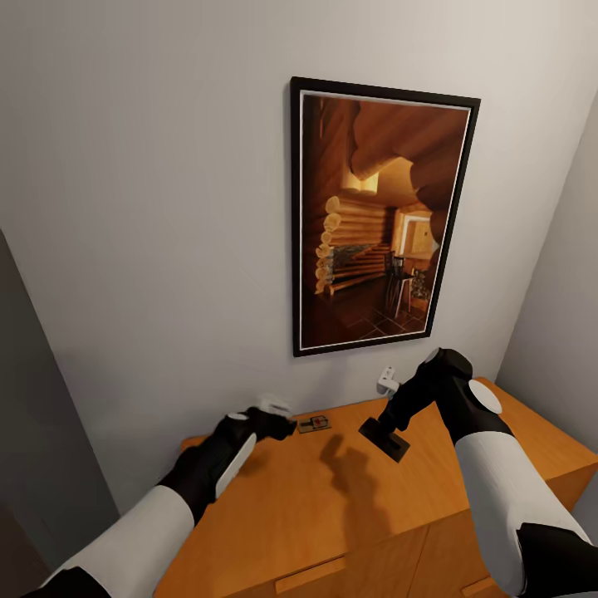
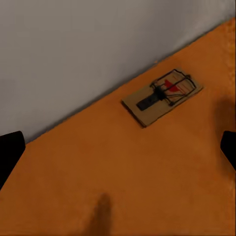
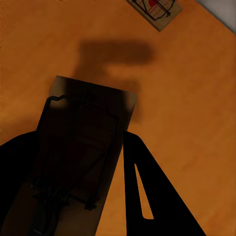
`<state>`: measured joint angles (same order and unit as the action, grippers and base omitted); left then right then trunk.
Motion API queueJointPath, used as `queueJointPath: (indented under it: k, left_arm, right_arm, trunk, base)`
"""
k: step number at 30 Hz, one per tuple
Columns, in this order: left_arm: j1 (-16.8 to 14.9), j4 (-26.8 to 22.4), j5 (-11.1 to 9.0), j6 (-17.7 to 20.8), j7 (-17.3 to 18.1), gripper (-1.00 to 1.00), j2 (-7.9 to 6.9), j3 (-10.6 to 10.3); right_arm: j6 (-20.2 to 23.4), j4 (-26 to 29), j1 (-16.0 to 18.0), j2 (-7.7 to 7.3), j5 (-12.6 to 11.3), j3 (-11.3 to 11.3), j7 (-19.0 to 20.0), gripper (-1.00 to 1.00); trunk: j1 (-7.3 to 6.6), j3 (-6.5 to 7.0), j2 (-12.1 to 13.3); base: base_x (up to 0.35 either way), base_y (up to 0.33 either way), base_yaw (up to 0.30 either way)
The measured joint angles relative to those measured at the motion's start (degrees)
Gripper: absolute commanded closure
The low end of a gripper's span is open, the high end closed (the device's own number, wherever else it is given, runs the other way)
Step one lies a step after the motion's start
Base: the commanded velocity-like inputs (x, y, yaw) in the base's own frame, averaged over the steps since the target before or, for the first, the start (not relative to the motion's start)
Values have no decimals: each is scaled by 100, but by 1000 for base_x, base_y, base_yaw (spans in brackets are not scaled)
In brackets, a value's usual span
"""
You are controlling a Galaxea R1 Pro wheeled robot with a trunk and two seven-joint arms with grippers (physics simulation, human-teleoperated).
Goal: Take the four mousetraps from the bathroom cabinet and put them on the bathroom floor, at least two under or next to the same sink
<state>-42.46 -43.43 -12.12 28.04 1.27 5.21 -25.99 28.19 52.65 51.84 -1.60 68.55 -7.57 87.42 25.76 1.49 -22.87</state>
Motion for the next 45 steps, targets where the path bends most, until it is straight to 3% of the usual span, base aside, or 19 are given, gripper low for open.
queueJointPath:
  k: [1,7,15,20,24,35,39,45]
  left_arm:
    - [1,-1,265,-13,264,-100,6,1]
    - [-4,-81,1194,-50,976,-100,20,-1]
    - [-6,-281,1515,-147,1546,-100,106,-84]
    - [-6,-294,1987,-350,1810,-100,105,-407]
    - [-7,-297,2143,-393,1850,-100,65,-460]
    - [-7,-299,2228,-697,2122,-100,-39,-471]
    - [-7,-299,2222,-761,2372,-100,-173,-442]
    - [-7,-306,2226,-879,2954,-100,-311,-199]
  right_arm:
    - [0,-2,0,0,0,0,0,100]
    - [1,0,0,0,0,0,0,100]
    - [-1,-3,0,0,0,0,0,100]
    - [1,-4,0,0,0,0,1,100]
    - [0,-4,0,0,0,0,1,100]
    - [1,-4,0,0,0,0,1,100]
    - [0,-4,0,0,0,0,1,100]
    - [1,-4,0,0,0,0,1,100]
  trunk:
    - [0,0,0]
    - [0,0,0]
    - [0,0,0]
    - [0,0,0]
    - [0,0,0]
    - [0,0,0]
    - [0,0,0]
    - [0,0,0]
  base:
    - [0,0,0]
    - [0,0,0]
    - [0,0,0]
    - [0,0,0]
    - [0,0,0]
    - [0,0,0]
    - [0,0,0]
    - [0,0,0]
